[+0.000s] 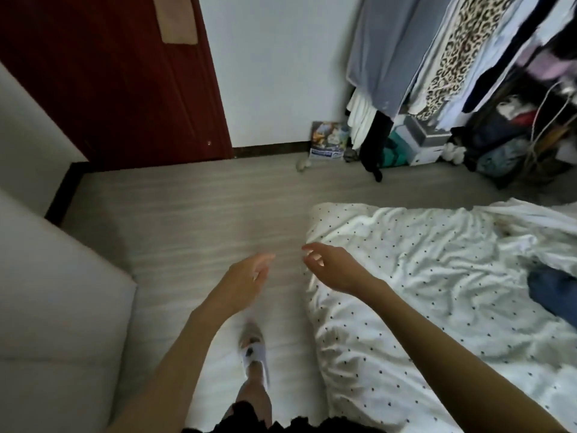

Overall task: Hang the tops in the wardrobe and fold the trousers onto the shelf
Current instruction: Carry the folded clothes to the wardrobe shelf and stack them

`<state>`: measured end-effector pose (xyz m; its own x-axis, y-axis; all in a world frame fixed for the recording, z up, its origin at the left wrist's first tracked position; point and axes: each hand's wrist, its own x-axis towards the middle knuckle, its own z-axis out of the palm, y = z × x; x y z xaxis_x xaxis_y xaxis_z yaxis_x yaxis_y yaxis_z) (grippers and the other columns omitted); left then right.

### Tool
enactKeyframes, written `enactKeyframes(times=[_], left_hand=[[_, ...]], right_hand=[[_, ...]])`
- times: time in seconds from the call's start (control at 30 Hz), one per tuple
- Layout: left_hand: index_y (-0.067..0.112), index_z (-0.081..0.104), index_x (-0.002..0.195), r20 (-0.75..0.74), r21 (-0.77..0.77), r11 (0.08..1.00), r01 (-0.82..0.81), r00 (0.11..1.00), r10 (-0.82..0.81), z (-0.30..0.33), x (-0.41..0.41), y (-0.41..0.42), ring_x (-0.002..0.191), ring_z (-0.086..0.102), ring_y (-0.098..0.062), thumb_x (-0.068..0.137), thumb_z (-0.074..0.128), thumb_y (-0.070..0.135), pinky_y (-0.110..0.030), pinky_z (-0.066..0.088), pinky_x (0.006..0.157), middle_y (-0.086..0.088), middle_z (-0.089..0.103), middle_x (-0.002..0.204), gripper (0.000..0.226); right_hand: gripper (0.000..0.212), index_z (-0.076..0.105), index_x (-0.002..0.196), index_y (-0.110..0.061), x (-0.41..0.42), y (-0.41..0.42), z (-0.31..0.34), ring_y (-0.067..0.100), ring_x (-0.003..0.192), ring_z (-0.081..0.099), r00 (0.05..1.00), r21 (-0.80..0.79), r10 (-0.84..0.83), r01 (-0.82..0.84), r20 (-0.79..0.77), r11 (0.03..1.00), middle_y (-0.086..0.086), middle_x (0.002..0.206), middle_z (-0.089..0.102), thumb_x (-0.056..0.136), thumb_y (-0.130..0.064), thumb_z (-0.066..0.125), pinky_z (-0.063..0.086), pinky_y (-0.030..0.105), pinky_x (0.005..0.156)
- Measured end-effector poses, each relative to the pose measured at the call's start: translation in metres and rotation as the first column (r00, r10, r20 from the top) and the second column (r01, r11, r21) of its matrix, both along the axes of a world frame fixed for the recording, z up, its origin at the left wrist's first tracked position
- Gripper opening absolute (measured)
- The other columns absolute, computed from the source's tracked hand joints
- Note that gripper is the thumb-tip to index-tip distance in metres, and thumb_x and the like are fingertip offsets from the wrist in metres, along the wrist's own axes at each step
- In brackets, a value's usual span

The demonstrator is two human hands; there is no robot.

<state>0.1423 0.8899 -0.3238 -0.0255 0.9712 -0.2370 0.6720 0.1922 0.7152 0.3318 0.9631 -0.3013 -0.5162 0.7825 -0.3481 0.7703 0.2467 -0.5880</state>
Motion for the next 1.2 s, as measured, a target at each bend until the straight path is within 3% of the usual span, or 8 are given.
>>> enactKeyframes(times=[0.17, 0.27, 0.53, 0.67, 0.73, 0.8, 0.97, 1.2], left_hand=[[0.014, 0.047, 0.137, -0.145, 0.064, 0.987, 0.148, 0.98, -0.138, 0.01, -0.073, 0.143, 0.128, 0.046, -0.017, 0.1, 0.04, 0.019, -0.018, 0.029, 0.101, -0.003, 0.05, 0.139, 0.038], [0.016, 0.046, 0.138, -0.198, 0.014, 0.973, 0.23, 0.955, -0.222, 0.014, -0.102, 0.223, 0.128, 0.046, -0.017, 0.101, 0.036, 0.021, -0.023, 0.032, 0.103, -0.002, 0.05, 0.14, 0.038], [0.013, 0.05, 0.133, -0.157, -0.054, 0.856, 0.514, 0.842, -0.516, -0.006, -0.091, 0.404, 0.122, 0.052, -0.016, 0.1, 0.04, 0.017, -0.023, 0.035, 0.1, -0.002, 0.056, 0.133, 0.035], [0.01, 0.052, 0.131, -0.138, -0.029, 0.823, 0.567, 0.814, -0.565, -0.005, -0.06, 0.522, 0.118, 0.054, -0.022, 0.099, 0.042, 0.012, -0.034, 0.039, 0.102, -0.009, 0.058, 0.128, 0.034], [0.009, 0.053, 0.13, -0.154, -0.004, 0.8, 0.599, 0.791, -0.593, 0.001, -0.041, 0.567, 0.116, 0.056, -0.023, 0.098, 0.044, 0.011, -0.025, 0.039, 0.095, -0.009, 0.06, 0.126, 0.034], [0.012, 0.051, 0.132, -0.168, 0.0, 0.728, 0.685, 0.718, -0.675, 0.009, -0.012, 0.622, 0.116, 0.056, -0.018, 0.098, 0.043, 0.014, -0.017, 0.035, 0.087, -0.004, 0.059, 0.128, 0.035], [0.02, 0.047, 0.136, -0.195, -0.009, 0.58, 0.814, 0.568, -0.8, 0.019, 0.066, 0.708, 0.116, 0.055, -0.012, 0.1, 0.041, 0.02, -0.026, 0.041, 0.096, 0.003, 0.057, 0.131, 0.037], [0.022, 0.051, 0.132, -0.154, -0.036, 0.2, 0.979, 0.192, -0.969, 0.006, 0.233, 0.793, 0.119, 0.053, -0.013, 0.098, 0.043, 0.02, -0.031, 0.042, 0.099, 0.004, 0.057, 0.131, 0.035]], right_hand=[[0.039, 0.047, 0.136, -0.013, -0.06, 0.111, -0.002, 0.023, 0.117, 0.055, 0.986, 0.011, -0.168, 0.168, 0.02, 0.986, 0.007, 0.126, 0.061, 0.099, -0.027, 0.044, 0.042, 0.032, 0.099], [0.038, 0.049, 0.134, -0.015, -0.078, 0.173, 0.001, 0.022, 0.117, 0.056, 0.967, 0.057, -0.255, 0.254, 0.017, 0.966, 0.003, 0.125, 0.063, 0.099, -0.028, 0.044, 0.042, 0.031, 0.098], [0.038, 0.048, 0.136, -0.017, -0.059, 0.315, -0.016, 0.028, 0.115, 0.057, 0.882, 0.076, -0.462, 0.457, 0.088, 0.886, 0.006, 0.125, 0.063, 0.1, -0.029, 0.04, 0.044, 0.036, 0.095], [0.04, 0.046, 0.137, -0.018, -0.029, 0.404, -0.023, 0.03, 0.116, 0.056, 0.808, 0.098, -0.584, 0.577, 0.079, 0.811, 0.007, 0.128, 0.061, 0.1, -0.029, 0.04, 0.044, 0.038, 0.096], [0.039, 0.047, 0.137, -0.018, -0.016, 0.437, -0.021, 0.029, 0.116, 0.056, 0.777, 0.096, -0.627, 0.621, 0.055, 0.778, 0.008, 0.127, 0.061, 0.099, -0.029, 0.042, 0.045, 0.039, 0.096], [0.039, 0.047, 0.136, -0.019, 0.003, 0.475, -0.016, 0.028, 0.116, 0.056, 0.715, 0.086, -0.698, 0.693, 0.043, 0.716, 0.008, 0.126, 0.061, 0.099, -0.029, 0.042, 0.045, 0.039, 0.095], [0.038, 0.048, 0.135, -0.021, 0.057, 0.522, -0.007, 0.028, 0.112, 0.059, 0.576, 0.091, -0.816, 0.811, 0.044, 0.577, 0.007, 0.123, 0.063, 0.098, -0.03, 0.042, 0.047, 0.037, 0.093], [0.035, 0.053, 0.131, -0.02, 0.186, 0.526, -0.007, 0.028, 0.113, 0.058, 0.104, 0.102, -0.993, 0.989, 0.05, 0.109, 0.008, 0.122, 0.064, 0.099, -0.03, 0.042, 0.046, 0.038, 0.094]])
